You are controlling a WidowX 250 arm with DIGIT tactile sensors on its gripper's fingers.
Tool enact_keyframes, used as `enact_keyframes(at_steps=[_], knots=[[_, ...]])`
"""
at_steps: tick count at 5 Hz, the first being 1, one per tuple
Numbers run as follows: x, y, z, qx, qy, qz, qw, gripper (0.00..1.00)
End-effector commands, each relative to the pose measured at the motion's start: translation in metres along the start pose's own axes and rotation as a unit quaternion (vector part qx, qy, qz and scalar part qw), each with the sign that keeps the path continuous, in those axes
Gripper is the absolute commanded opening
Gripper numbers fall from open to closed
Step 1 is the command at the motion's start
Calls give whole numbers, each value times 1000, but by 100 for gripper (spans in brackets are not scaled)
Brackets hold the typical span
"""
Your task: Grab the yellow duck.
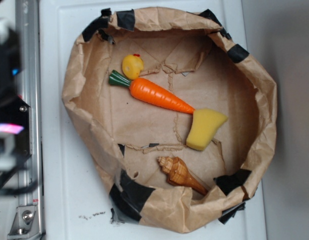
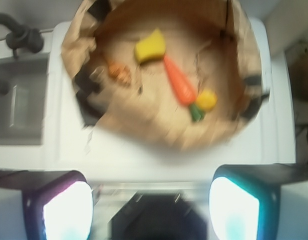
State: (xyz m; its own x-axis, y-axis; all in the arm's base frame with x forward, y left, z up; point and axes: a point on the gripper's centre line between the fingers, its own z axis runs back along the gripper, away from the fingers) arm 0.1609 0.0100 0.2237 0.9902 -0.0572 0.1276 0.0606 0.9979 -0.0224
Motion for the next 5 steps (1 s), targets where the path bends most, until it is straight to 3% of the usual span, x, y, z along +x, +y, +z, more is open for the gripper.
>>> enact_keyframes(at_steps=[1, 2, 3, 5], knots=[[53, 19, -51, 17, -8, -184, 983, 100], [62, 12, -89, 24, 35, -245, 969, 100], [68, 18, -117, 27, 55, -288, 956, 100], [63, 42, -149, 8, 57, -349, 936, 100]])
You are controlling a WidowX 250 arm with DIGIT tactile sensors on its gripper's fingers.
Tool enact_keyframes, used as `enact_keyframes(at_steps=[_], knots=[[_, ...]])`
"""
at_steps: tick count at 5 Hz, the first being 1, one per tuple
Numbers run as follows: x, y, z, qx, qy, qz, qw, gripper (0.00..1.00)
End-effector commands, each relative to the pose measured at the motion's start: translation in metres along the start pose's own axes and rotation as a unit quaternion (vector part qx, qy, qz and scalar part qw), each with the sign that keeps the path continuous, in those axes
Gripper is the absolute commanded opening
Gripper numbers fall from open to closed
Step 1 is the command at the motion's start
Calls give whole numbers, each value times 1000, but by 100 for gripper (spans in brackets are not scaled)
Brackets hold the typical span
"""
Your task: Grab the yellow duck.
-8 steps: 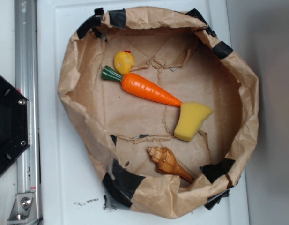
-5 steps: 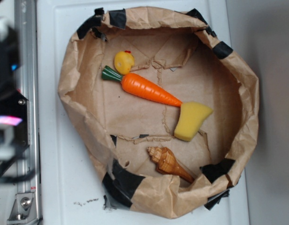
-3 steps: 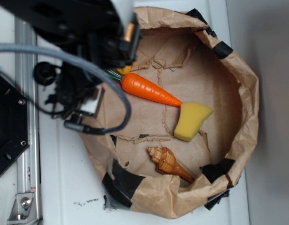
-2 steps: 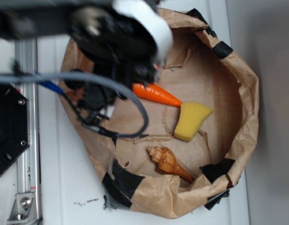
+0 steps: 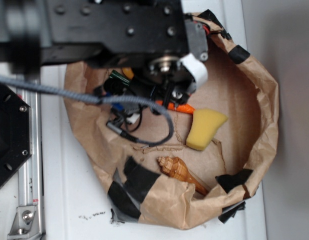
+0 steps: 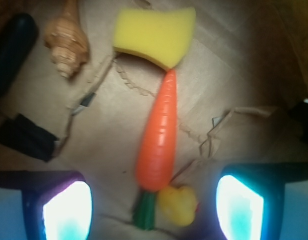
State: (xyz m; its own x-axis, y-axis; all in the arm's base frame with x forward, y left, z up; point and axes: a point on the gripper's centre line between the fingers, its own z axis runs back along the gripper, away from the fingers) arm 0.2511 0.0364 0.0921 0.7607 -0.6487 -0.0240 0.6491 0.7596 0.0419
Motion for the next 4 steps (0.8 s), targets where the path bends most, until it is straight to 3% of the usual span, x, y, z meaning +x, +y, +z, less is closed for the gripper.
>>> enact_keyframes(at_steps=[1, 2, 4], knots=[[-26, 14, -24, -1, 16, -32, 999, 100], [-27, 17, -26, 15, 14, -24, 1000, 100], [-27, 17, -26, 15, 14, -24, 1000, 100]])
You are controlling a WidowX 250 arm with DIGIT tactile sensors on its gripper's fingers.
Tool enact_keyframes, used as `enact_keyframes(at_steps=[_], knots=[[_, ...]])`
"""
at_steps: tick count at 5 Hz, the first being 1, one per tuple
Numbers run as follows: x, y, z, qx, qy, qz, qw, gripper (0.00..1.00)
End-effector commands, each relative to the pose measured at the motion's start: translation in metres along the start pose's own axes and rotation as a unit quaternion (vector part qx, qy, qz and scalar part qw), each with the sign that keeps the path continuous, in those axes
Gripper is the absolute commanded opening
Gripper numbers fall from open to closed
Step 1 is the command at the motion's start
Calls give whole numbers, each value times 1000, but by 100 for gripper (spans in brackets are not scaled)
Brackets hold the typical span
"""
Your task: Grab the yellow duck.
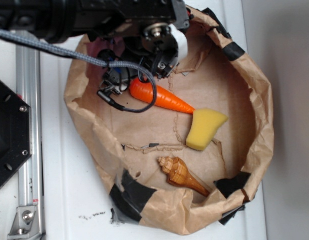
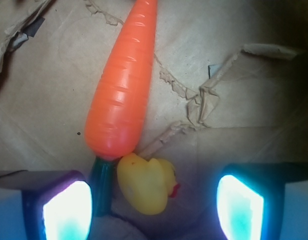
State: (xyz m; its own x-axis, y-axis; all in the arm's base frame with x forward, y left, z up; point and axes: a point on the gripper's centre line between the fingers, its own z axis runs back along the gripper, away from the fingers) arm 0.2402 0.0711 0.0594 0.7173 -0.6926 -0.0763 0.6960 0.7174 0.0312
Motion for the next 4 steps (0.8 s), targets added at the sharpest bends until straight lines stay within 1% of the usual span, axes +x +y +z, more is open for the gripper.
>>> enact_keyframes(at_steps=[1, 2, 3, 4], knots=[[2, -1, 9, 19, -11, 8, 1000, 100], [2, -1, 9, 19, -11, 8, 1000, 100], [-7, 5, -9, 22, 0, -44, 999, 100], [0, 4, -24, 43, -18, -92, 995, 100]])
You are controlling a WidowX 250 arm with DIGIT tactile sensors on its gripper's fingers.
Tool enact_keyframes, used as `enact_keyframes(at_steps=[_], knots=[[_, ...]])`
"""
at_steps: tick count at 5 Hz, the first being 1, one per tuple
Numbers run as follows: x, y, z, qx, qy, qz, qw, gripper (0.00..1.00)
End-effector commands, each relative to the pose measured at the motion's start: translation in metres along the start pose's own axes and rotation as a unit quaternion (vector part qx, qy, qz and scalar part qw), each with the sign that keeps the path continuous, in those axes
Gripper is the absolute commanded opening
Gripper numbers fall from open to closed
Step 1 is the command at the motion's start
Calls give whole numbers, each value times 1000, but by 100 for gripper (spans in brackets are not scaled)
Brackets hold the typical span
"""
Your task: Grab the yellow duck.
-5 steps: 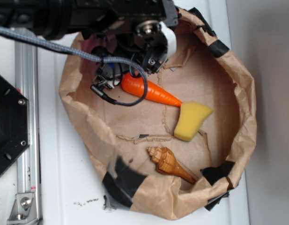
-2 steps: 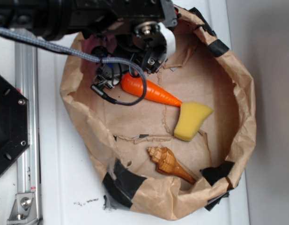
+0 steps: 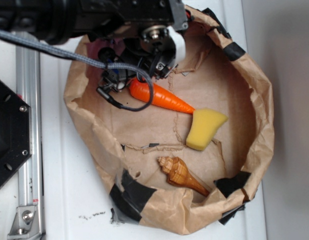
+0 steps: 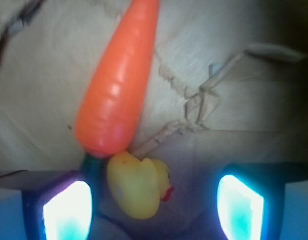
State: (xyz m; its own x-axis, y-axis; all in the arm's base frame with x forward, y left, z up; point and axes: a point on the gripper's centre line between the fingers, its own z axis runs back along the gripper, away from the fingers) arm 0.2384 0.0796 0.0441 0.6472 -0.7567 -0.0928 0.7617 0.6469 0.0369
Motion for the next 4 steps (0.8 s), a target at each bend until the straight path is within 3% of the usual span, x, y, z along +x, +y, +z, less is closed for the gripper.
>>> enact_keyframes(at_steps=[1, 2, 3, 4], knots=[[23, -4, -40, 39, -24, -56, 997, 100], [26, -7, -49, 15, -29, -58, 998, 100], [25, -10, -49, 17, -22, -56, 998, 0], [23, -10, -46, 14, -31, -54, 998, 0]])
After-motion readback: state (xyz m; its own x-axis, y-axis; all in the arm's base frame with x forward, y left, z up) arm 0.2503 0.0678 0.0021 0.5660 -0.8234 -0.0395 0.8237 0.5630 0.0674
